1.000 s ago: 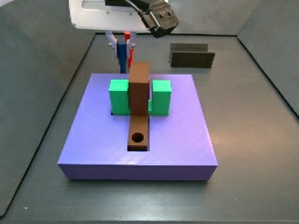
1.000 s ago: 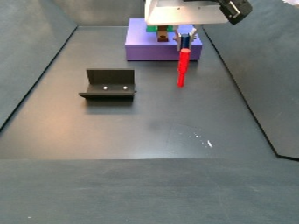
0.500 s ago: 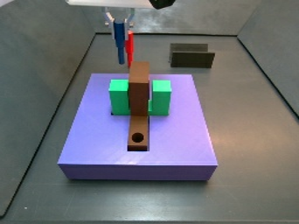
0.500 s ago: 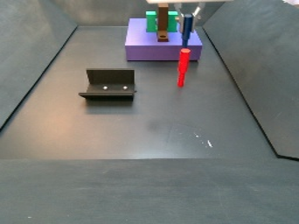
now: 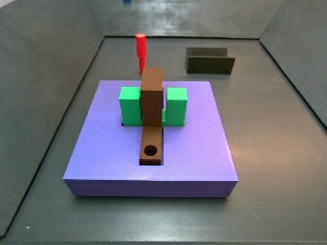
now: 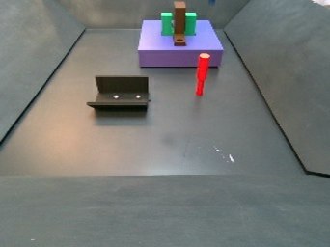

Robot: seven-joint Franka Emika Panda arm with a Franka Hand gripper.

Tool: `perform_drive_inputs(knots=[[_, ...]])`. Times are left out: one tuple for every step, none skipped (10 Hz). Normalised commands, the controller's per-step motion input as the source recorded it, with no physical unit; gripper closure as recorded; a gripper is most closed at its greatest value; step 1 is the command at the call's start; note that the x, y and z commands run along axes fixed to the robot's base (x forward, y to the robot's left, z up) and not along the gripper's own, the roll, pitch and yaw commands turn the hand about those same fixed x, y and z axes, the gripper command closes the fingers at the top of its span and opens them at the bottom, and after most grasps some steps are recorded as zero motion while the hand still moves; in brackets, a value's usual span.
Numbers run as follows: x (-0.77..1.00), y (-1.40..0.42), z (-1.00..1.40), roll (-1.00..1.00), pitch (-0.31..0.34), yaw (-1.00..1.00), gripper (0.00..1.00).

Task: Pick up the blue object. Move up. Move to above the board. Insert the blue object.
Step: Move to above the board, then insert the blue object.

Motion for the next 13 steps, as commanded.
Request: perform_drive_inputs(knots=[[0.03, 0.01, 0.30, -0.05, 0.070, -0.01, 1.00], [0.59, -1.40, 0.39, -0.01, 0.135, -0.17, 1.00], [0.59, -1.40, 0.38, 0.00, 0.148, -0.16, 1.00], [0.66, -1.40, 0.35, 0.09, 0.223, -0.06, 1.00], [0.71, -1.40, 0.36, 0.05, 0.227, -0.05, 1.00], [0.42, -0.78, 0.22, 0.06, 0.196, -0.01, 1.00], [0.30, -0.53, 0.15, 0.07, 0.161, 0.00, 1.00], [0.18, -0.29, 0.09, 0.04, 0.097, 0.00, 1.00], [0.09, -0.18, 0.06, 0.04, 0.053, 0.00, 1.00], [0.02, -0.02, -0.07, 0.00, 0.000, -0.01, 1.00], [0.05, -0.07, -0.51, -0.04, -0.084, -0.09, 1.00], [0.00, -0.04, -0.79, -0.03, -0.156, -0.11, 1.00], [0.00, -0.05, -0.83, -0.02, -0.156, -0.13, 1.00]])
